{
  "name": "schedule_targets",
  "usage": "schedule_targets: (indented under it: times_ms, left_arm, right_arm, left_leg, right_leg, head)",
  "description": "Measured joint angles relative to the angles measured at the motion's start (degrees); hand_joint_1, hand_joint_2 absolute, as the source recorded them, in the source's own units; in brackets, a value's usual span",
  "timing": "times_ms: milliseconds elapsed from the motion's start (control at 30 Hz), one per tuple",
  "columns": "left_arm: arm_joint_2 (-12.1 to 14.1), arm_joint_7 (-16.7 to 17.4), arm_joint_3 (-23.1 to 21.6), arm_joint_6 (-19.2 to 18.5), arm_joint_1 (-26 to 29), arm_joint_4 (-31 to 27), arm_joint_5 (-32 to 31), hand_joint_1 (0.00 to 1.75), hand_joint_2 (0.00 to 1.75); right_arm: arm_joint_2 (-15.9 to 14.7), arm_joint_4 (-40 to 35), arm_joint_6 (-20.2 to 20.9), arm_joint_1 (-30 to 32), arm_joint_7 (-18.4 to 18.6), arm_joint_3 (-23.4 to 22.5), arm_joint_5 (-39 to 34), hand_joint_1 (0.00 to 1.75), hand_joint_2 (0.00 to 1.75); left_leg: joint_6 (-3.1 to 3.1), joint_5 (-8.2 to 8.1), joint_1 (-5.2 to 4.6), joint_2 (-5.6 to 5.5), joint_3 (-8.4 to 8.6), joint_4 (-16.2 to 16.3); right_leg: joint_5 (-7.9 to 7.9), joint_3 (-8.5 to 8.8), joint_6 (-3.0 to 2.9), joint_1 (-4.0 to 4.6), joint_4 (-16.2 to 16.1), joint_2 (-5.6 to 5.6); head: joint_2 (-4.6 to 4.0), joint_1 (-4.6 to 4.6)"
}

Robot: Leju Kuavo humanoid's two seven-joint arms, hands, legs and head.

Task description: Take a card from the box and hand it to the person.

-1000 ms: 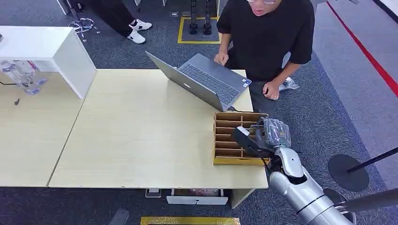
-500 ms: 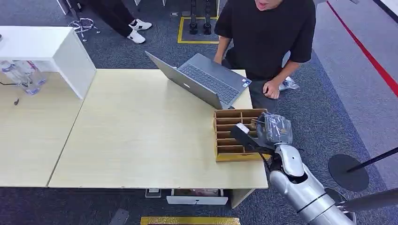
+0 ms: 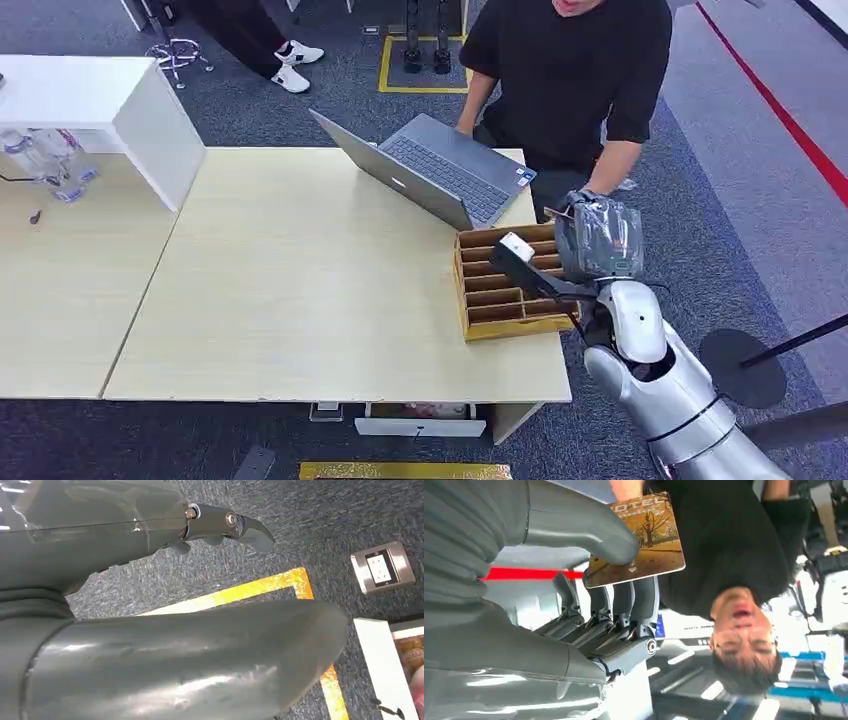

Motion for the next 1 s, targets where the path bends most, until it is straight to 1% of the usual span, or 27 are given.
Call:
schedule_targets:
  times_ms: [200, 267, 333, 533, 567, 633, 700, 733, 800, 833, 1000]
  left_arm:
    - [-0.09, 0.00, -0.02, 0.00, 0.00, 0.00, 0.00, 0.00, 0.00]
    - [-0.09, 0.02, -0.02, -0.02, 0.00, 0.00, 0.00, 0.00, 0.00]
    - [-0.09, 0.07, -0.02, -0.02, 0.00, 0.00, 0.00, 0.00, 0.00]
    - [-0.09, 0.20, -0.02, 0.00, -0.02, 0.00, -0.02, 0.00, 0.00]
    - [-0.09, 0.22, -0.02, 0.00, -0.02, 0.00, -0.02, 0.00, 0.00]
    - [-0.09, 0.28, -0.02, 0.00, -0.02, 0.00, 0.00, 0.00, 0.00]
    - [-0.09, 0.37, -0.04, 0.00, -0.03, 0.00, -0.02, 0.00, 0.00]
    - [-0.09, 0.37, -0.07, 0.00, -0.03, 0.00, 0.00, 0.00, 0.00]
    - [-0.09, 0.42, -0.07, 0.00, -0.02, 0.00, 0.00, 0.00, 0.00]
    - [-0.09, 0.48, -0.07, 0.02, -0.03, 0.00, -0.02, 0.00, 0.00]
    - [-0.09, 0.57, -0.07, 0.11, -0.04, 0.00, 0.00, 0.00, 0.00]
  right_arm:
    - [-1.05, -2.63, 1.60, -0.72, 0.90, -0.85, 0.31, 1.31, 1.75]
    - [-1.58, -3.04, 1.88, -0.81, 1.11, -1.14, 0.07, 1.20, 1.75]
    - [-2.05, -3.19, 1.92, -0.81, 1.57, -1.75, -0.61, 1.15, 1.75]
    - [-3.56, -2.78, 1.14, -0.03, 2.01, -3.65, -3.25, 1.15, 1.75]
    - [-3.70, -2.65, 0.90, 0.30, 2.01, -3.85, -3.43, 1.19, 1.75]
    - [-3.85, -2.23, 0.61, 0.76, 2.05, -4.22, -3.78, 1.19, 1.75]
    - [-4.04, -1.71, 0.26, 1.12, 2.10, -4.37, -4.15, 1.24, 1.75]
    - [-4.13, -1.42, 0.18, 1.33, 2.12, -4.63, -4.33, 1.20, 1.75]
    - [-4.15, -1.03, 0.00, 1.57, 2.25, -5.01, -4.52, 1.22, 1.75]
    - [-4.20, -0.81, -0.04, 1.60, 2.27, -5.05, -4.68, 1.20, 1.75]
    - [-4.31, 0.02, -0.17, 1.87, 2.30, -5.16, -5.11, 1.33, 1.75]
  left_leg:
    - [0.00, 0.00, 0.00, 0.00, 0.00, 0.00]
    - [0.00, 0.00, 0.00, 0.00, 0.00, 0.00]
    - [0.00, 0.00, 0.00, 0.00, 0.00, 0.00]
    - [0.01, -0.01, 0.00, 0.00, 0.00, 0.00]
    - [0.01, -0.01, 0.00, 0.00, -0.01, 0.00]
    - [0.02, -0.02, 0.00, 0.00, -0.01, 0.00]
    - [0.02, -0.02, 0.00, 0.00, -0.01, 0.00]
    - [0.02, -0.02, 0.00, 0.00, -0.01, 0.00]
    - [0.02, -0.02, 0.00, 0.00, -0.01, 0.00]
    - [0.02, -0.02, 0.00, 0.00, -0.01, 0.00]
    - [0.02, -0.02, 0.00, 0.00, -0.01, 0.00]
  right_leg:
    - [0.00, 0.00, 0.00, 0.00, 0.00, 0.00]
    - [0.00, -0.01, 0.00, 0.00, 0.00, 0.00]
    - [0.00, -0.01, 0.00, 0.00, 0.00, 0.00]
    - [0.00, -0.03, 0.00, 0.00, 0.00, 0.00]
    - [0.00, -0.03, 0.00, 0.00, 0.00, 0.00]
    - [0.00, -0.04, 0.00, 0.00, 0.00, 0.01]
    - [0.00, -0.04, 0.00, 0.00, 0.00, 0.01]
    - [0.00, -0.04, 0.00, 0.00, 0.00, 0.01]
    - [0.00, -0.04, 0.00, 0.00, 0.00, 0.01]
    - [0.00, -0.04, 0.00, 0.00, 0.00, 0.01]
    - [0.00, -0.04, 0.00, 0.00, 0.00, 0.01]
  head:
    - [0.00, 0.00]
    - [0.00, 0.00]
    - [0.00, -0.02]
    - [0.00, 0.00]
    - [0.00, 0.00]
    - [0.00, 0.00]
    - [0.00, 0.00]
    - [0.00, 0.00]
    - [0.00, 0.00]
    - [0.00, 0.00]
    - [0.00, 0.02]
